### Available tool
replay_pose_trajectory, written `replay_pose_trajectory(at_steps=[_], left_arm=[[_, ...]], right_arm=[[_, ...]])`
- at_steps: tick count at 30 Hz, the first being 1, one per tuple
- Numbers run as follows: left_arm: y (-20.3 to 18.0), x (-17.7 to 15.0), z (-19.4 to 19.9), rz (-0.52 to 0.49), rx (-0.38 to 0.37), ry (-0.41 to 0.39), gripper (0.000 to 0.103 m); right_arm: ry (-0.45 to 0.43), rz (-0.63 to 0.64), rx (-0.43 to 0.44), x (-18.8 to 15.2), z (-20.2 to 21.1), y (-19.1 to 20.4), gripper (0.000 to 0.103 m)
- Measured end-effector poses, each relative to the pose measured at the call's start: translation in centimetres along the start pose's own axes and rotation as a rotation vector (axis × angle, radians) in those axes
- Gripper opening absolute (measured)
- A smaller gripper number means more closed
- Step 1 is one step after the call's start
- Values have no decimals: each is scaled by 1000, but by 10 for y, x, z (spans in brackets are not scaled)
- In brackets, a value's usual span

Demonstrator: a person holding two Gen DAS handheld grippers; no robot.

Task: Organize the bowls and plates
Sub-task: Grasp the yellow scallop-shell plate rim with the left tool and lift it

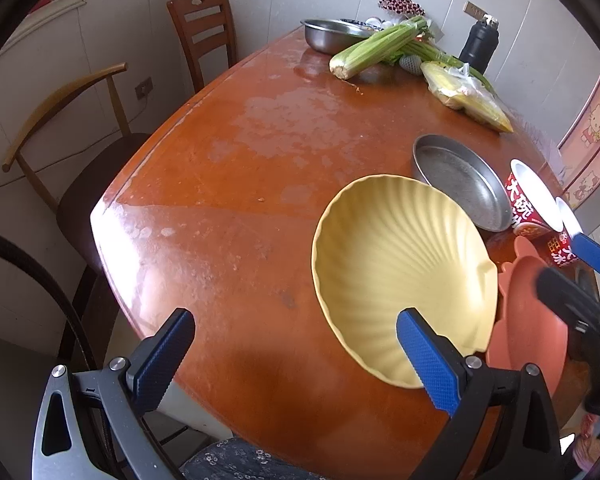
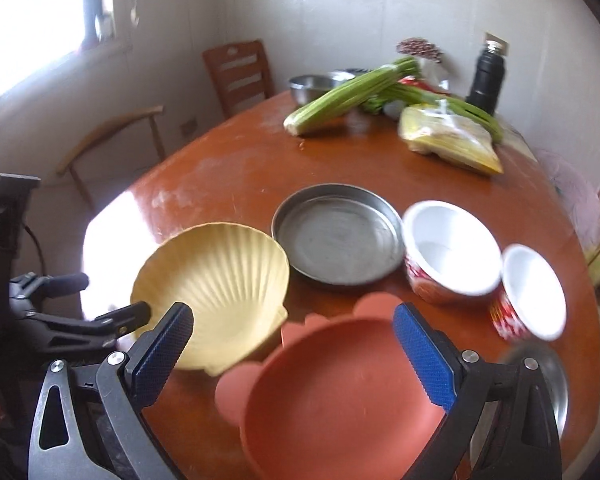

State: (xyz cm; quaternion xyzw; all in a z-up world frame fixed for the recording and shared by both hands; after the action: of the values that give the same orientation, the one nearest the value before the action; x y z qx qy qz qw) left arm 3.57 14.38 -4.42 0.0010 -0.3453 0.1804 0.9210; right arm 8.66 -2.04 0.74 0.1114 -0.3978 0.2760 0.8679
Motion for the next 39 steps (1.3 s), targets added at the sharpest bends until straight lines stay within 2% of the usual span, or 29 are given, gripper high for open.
replay_pose_trajectory(at_steps=[4, 6, 8, 13, 15, 16, 17, 18, 20, 23, 30, 39], left_arm=[[-1, 1, -12, -3, -13, 34, 101], [-2, 2, -16, -13, -1, 43, 100], [-3, 3, -18, -13, -11, 45, 98], [-7, 5, -22, -33, -22, 47, 87], [-9, 7, -24, -30, -32, 53, 77], [-9, 7, -25, -31, -38, 55, 75], [-9, 8, -25, -33, -37, 50, 69], [-10, 9, -24, -31, -43, 48, 57], [-12, 10, -24, -23, -76, 46, 48], [-13, 12, -25, -5, -122, 52, 38], [3, 24, -27, 48, -114, 42, 38], [39, 61, -42, 102, -41, -9, 38]], right_arm=[[65, 23, 3, 1, -31, 6, 95], [93, 7, 30, -2, -40, 3, 89], [131, -16, 56, -3, -51, 0, 74], [185, -23, 81, -7, -71, -1, 62], [186, -5, 84, -8, -74, 1, 57], [188, 5, 86, -8, -76, 2, 56], [191, 13, 86, -9, -76, 5, 50], [196, 17, 92, -10, -78, 6, 47], [203, 20, 106, -10, -80, 10, 41], [190, 34, 115, -9, -77, 16, 40], [167, 46, 117, 4, -75, 28, 40], [157, 22, 149, 30, -101, 55, 41]])
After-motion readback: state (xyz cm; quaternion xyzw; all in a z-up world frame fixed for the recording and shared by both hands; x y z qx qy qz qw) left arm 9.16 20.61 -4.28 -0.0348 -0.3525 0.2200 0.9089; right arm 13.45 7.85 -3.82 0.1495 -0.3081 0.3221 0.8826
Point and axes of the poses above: each gripper's, at about its wrist camera, not at the fingertips, and z roughly against the way its jaws point, y to its left, x to its top, the point moved 1 cm from there along -z, roughly the way its jaws point, and after that the axes turned 11 degrees about -y, right-handed, at the moved point
